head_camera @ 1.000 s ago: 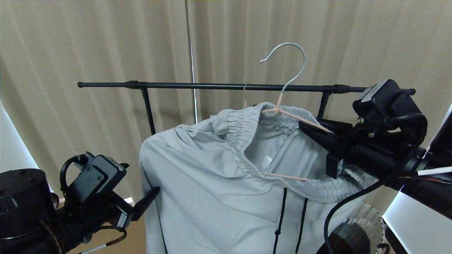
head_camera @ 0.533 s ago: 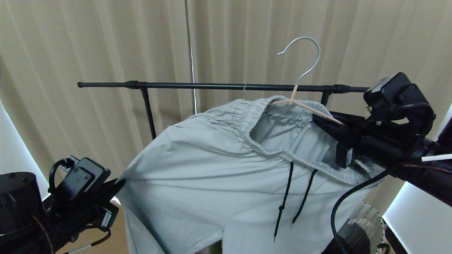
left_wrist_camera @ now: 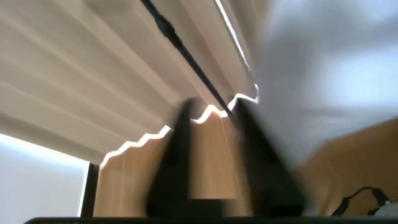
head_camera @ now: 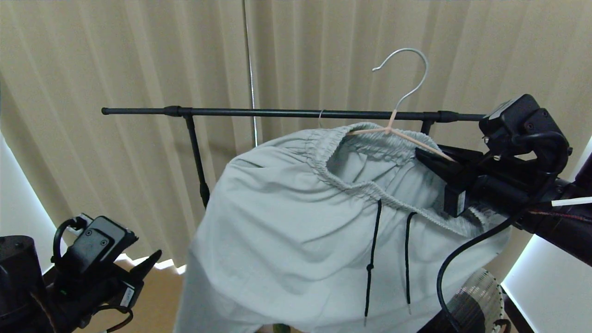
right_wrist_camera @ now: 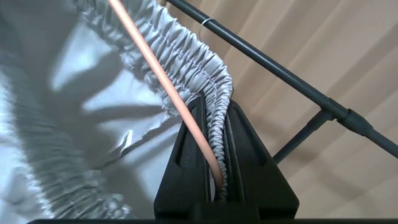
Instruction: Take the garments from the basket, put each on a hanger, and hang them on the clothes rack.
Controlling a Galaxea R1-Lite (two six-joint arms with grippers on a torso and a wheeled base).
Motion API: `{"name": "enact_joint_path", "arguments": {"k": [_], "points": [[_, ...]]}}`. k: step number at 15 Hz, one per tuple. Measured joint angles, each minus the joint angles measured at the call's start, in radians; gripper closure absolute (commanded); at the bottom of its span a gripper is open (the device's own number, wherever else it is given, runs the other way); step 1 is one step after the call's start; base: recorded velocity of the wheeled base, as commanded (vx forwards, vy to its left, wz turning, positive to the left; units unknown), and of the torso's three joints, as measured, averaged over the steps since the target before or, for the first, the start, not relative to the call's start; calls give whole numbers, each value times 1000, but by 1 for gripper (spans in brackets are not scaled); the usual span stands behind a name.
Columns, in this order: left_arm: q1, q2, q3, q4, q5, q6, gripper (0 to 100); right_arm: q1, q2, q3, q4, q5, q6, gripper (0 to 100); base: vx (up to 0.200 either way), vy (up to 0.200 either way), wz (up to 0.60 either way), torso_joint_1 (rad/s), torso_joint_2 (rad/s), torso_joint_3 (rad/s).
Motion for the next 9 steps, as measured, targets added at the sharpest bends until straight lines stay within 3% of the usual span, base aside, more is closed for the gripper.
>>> {"name": "enact_joint_path", "arguments": {"k": [6, 9], "points": [[1, -109, 58, 0, -5, -21, 0, -46, -7, 13, 21, -4, -30, 100, 0, 0, 0, 0, 0, 0], [1, -175, 86, 0, -5, -60, 0, -146, -69, 23, 248, -4, -51, 100, 0, 0, 0, 0, 0, 0]]}}
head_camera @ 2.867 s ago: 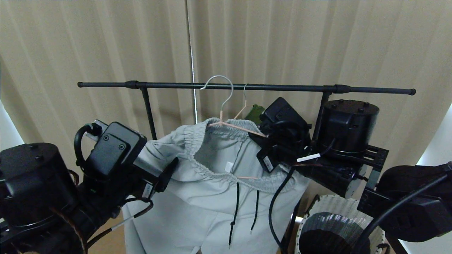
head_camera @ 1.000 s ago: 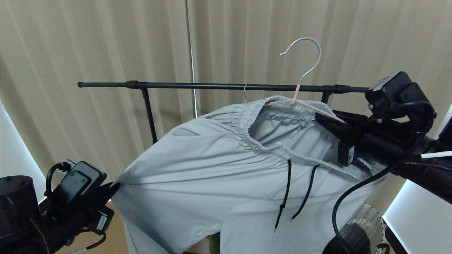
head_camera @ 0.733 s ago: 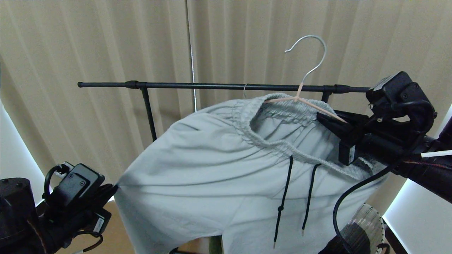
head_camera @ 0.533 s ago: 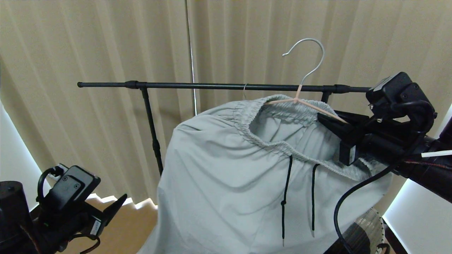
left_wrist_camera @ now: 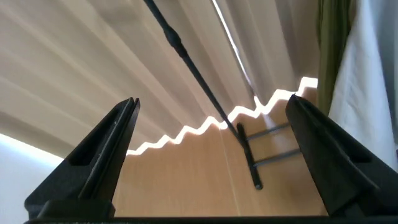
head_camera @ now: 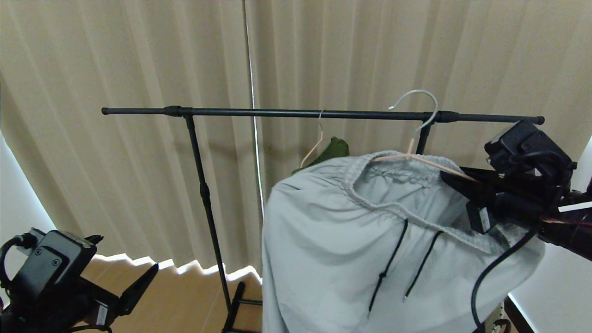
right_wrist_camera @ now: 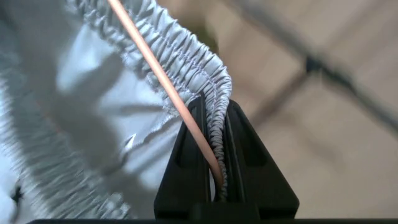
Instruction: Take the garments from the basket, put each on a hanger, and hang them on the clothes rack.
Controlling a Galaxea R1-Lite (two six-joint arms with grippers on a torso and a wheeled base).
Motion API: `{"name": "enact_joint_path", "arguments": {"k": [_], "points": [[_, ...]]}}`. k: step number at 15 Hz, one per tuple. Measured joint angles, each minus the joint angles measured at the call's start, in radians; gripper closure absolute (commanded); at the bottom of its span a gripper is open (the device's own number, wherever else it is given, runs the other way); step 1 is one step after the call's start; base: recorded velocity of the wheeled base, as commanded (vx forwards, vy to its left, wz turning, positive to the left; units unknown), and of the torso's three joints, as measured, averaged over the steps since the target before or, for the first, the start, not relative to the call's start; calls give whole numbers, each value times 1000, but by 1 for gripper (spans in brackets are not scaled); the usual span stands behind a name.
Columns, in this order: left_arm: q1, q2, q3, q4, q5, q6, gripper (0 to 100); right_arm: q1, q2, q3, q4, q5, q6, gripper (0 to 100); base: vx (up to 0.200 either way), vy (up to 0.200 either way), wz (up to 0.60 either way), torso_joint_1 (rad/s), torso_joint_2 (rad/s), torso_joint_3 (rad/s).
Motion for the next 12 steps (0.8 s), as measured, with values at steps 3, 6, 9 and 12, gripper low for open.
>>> {"name": "enact_joint_path", "arguments": {"k": [3, 6, 9, 12], "points": [[-13, -57, 28, 0, -1, -70, 0, -126, -106, 1, 240, -1, -5, 100, 0, 0, 0, 0, 0, 0], [-29, -87, 37, 0, -2, -76, 0, -264, -198, -2, 384, -14, -8, 100, 0, 0, 0, 0, 0, 0], [-63, -114, 39, 0, -1, -74, 0, -360, -228, -10, 404, -69, -21, 100, 0, 0, 0, 0, 0, 0], [-75, -148, 39, 1, 1, -80, 0, -374, -207, -16, 390, -112, -23, 100, 0, 0, 0, 0, 0, 0]]}}
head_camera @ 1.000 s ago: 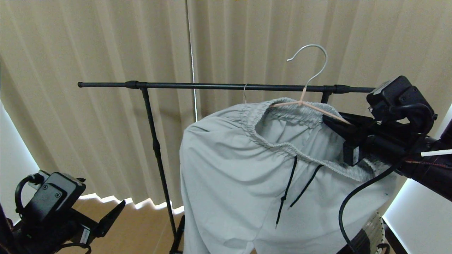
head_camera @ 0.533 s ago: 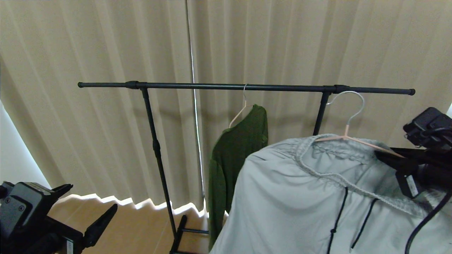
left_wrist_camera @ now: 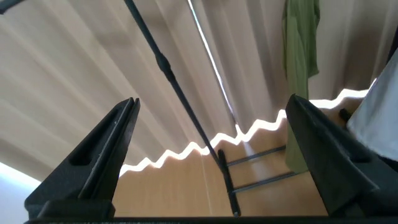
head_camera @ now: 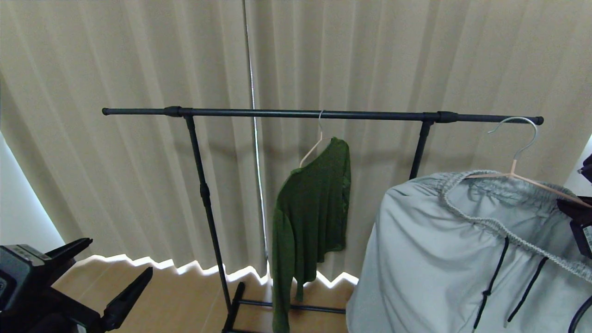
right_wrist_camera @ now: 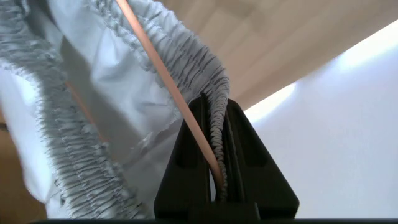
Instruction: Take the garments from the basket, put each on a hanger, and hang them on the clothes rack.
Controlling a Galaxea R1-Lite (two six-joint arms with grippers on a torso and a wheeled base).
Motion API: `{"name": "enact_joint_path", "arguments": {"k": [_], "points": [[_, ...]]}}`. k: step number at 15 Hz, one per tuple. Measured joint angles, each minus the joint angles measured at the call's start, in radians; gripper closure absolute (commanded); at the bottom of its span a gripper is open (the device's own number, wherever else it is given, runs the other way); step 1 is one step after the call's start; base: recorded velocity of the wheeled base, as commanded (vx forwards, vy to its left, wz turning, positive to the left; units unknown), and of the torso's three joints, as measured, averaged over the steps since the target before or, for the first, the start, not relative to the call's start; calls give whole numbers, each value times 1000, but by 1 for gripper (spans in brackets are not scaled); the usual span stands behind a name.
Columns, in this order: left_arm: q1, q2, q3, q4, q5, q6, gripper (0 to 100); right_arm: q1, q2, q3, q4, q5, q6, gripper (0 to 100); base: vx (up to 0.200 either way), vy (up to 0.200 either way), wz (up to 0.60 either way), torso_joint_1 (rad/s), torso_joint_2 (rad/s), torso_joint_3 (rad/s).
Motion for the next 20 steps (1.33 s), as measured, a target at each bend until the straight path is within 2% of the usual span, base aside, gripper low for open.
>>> {"name": "enact_joint_path", "arguments": {"k": [3, 15, 19, 20], "points": [[1, -28, -6, 3, 4, 0, 0, 3, 23, -11, -1, -2, 0, 100, 0, 0, 0, 0, 0, 0], [-1, -53, -5, 5, 2, 3, 0, 21, 18, -8, -1, -2, 2, 100, 200, 0, 0, 5, 2, 4], [0, -72, -5, 4, 1, 4, 0, 27, 55, -29, -4, -1, 2, 100, 200, 0, 0, 0, 2, 1], [0, -75, -5, 4, 1, 4, 0, 27, 70, -38, -5, 0, 2, 100, 0, 0, 0, 0, 0, 0]]}}
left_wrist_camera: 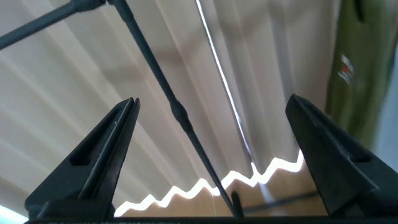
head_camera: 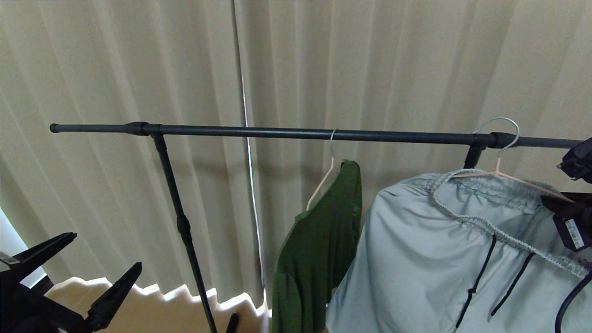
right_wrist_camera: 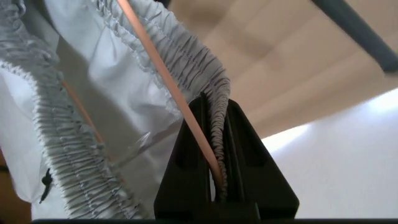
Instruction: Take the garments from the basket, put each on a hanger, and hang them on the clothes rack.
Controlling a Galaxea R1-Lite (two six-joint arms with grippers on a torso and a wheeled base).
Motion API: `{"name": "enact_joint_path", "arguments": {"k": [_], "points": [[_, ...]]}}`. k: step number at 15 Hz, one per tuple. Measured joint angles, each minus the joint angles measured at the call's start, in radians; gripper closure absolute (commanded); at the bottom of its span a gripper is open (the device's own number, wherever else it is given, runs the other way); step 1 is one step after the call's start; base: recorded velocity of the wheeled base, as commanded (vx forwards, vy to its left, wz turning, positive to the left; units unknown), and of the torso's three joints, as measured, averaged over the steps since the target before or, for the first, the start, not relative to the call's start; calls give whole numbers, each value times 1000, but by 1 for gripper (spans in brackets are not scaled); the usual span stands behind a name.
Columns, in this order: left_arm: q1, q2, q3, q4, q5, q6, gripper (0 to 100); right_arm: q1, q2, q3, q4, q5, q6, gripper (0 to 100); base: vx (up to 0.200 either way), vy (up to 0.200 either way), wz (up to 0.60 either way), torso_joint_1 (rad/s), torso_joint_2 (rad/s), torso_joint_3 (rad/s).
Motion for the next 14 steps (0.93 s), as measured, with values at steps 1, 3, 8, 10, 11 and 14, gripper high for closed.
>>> {"name": "enact_joint_path", "arguments": {"k": [1, 3, 8, 10, 11, 14], "points": [[0, -6, 1, 0, 0, 0, 0, 0, 19, -13, 1, -1, 0, 100, 0, 0, 0, 0, 0, 0], [-1, -36, 4, 1, 0, -1, 0, 2, 59, -46, 1, -28, 1, 100, 0, 0, 0, 0, 0, 0], [7, -174, 5, 128, 11, -16, 0, 5, 164, -103, 0, -127, 3, 100, 0, 0, 0, 0, 0, 0], [24, -282, 6, 295, 28, -36, 0, 5, 206, -121, 0, -137, 5, 100, 0, 0, 0, 0, 0, 0], [35, -340, 6, 375, 67, -65, 0, 7, 226, -133, 0, -151, 5, 100, 0, 0, 0, 0, 0, 0], [58, -459, 6, 488, 163, -187, 0, 32, 270, -151, 0, -169, 8, 100, 0, 0, 0, 0, 0, 0]]}}
